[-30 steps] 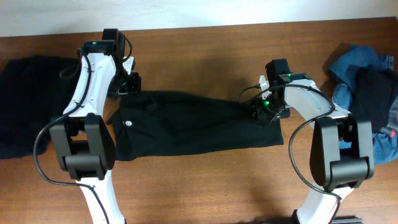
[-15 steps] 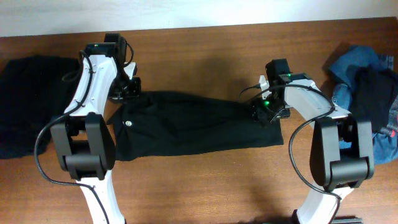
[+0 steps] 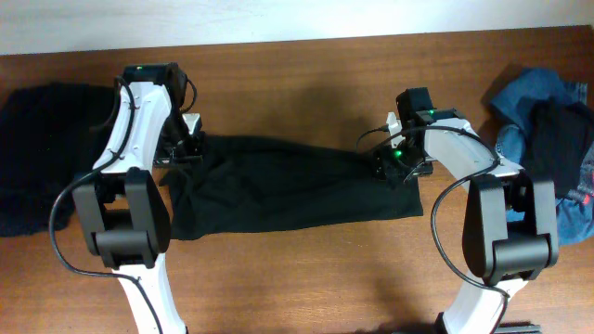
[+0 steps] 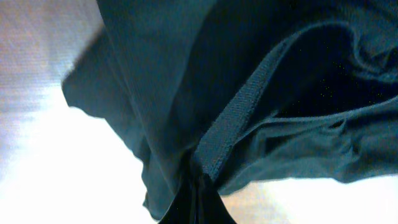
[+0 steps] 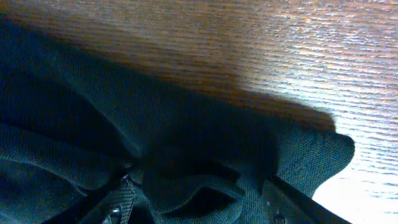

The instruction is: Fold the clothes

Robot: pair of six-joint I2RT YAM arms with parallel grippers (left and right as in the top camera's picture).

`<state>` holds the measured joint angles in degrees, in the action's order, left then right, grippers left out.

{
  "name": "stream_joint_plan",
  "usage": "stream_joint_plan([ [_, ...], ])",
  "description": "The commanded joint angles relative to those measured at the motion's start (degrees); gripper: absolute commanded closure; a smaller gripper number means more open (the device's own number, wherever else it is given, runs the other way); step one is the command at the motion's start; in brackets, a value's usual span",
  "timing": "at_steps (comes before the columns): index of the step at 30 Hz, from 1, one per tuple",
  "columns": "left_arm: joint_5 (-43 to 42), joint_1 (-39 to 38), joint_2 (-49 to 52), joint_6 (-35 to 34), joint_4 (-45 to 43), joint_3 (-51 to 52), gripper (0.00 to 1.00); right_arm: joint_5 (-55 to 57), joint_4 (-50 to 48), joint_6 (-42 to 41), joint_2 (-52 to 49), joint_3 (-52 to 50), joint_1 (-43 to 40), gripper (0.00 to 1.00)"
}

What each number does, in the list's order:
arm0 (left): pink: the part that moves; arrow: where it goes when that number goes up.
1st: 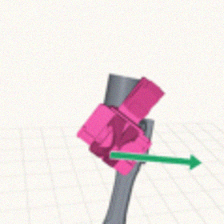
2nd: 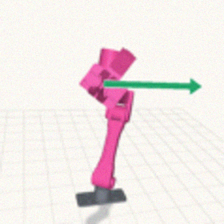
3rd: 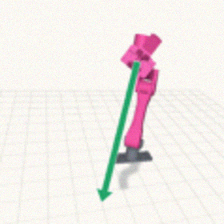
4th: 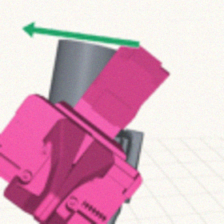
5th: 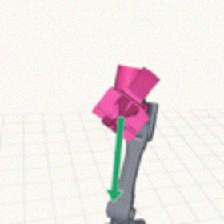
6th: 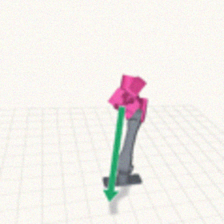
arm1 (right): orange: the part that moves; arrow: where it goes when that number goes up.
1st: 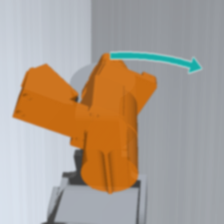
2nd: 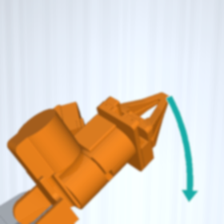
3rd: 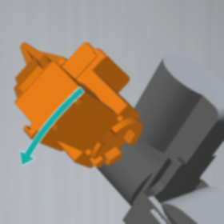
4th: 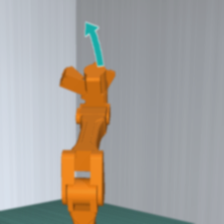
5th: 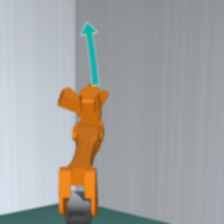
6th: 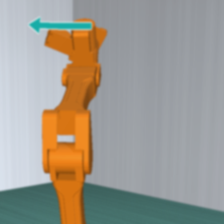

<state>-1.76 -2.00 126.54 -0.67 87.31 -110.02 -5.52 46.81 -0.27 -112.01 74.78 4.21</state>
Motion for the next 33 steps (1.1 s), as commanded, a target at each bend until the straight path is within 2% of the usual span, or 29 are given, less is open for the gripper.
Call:
stream_joint_plan([
  [1,-2.0,0.3,0.1,0.0,2.5,0.3,1.00,-0.3,-0.2,-0.7,1.0,-0.3,-0.1,0.29],
  [2,-2.4,0.3,0.1,0.0,3.4,0.3,0.98,-0.3,-0.2,-0.7,1.0,-0.3,-0.1,0.28],
  [3,-2.8,0.3,0.1,0.0,4.1,0.3,0.89,-0.3,-0.2,-0.7,1.0,-0.3,-0.1,0.29],
  [5,-3.0,0.3,0.1,0.0,4.9,0.3,0.64,-0.3,-0.2,-0.7,1.0,-0.3,-0.1,0.28],
  [7,-3.0,0.3,0.1,0.0,5.1,0.4,0.46,-0.3,-0.2,-0.7,1.0,-0.3,-0.1,0.28],
  [9,-3.2,0.3,0.1,0.0,5.4,0.4,0.38,-0.3,-0.2,-0.7,1.0,-0.3,-0.1,0.28],
  [10,-3.4,0.3,0.1,0.0,5.6,0.4,0.37,-0.3,-0.2,-0.7,1.0,-0.3,-0.1,0.28],
  [11,-3.5,0.3,0.1,0.0,5.6,0.4,0.38,-0.3,-0.2,-0.7,1.0,-0.3,-0.1,0.28],
  [15,-5.0,0.3,0.0,0.0,2.8,-0.8,0.80,-0.3,-0.4,-0.7,1.0,-0.3,-0.1,0.28],
  [17,-7.2,0.3,0.0,0.0,0.9,-2.7,0.91,-0.3,-0.7,-0.7,1.0,-0.3,-0.1,0.28],
  [21,-12.1,-0.5,0.0,0.0,-5.9,-4.8,0.99,-0.3,-0.6,-0.7,1.0,-0.3,-0.1,0.28],
  [27,-11.6,-4.3,0.1,0.0,-15.6,-4.5,0.99,-0.3,-0.6,-0.7,1.0,-0.3,-0.1,0.28],
  [33,-1.5,-8.6,0.2,-4.0,-20.0,-4.4,0.99,-0.3,-0.7,-0.7,1.0,-0.3,-0.1,0.28],
])
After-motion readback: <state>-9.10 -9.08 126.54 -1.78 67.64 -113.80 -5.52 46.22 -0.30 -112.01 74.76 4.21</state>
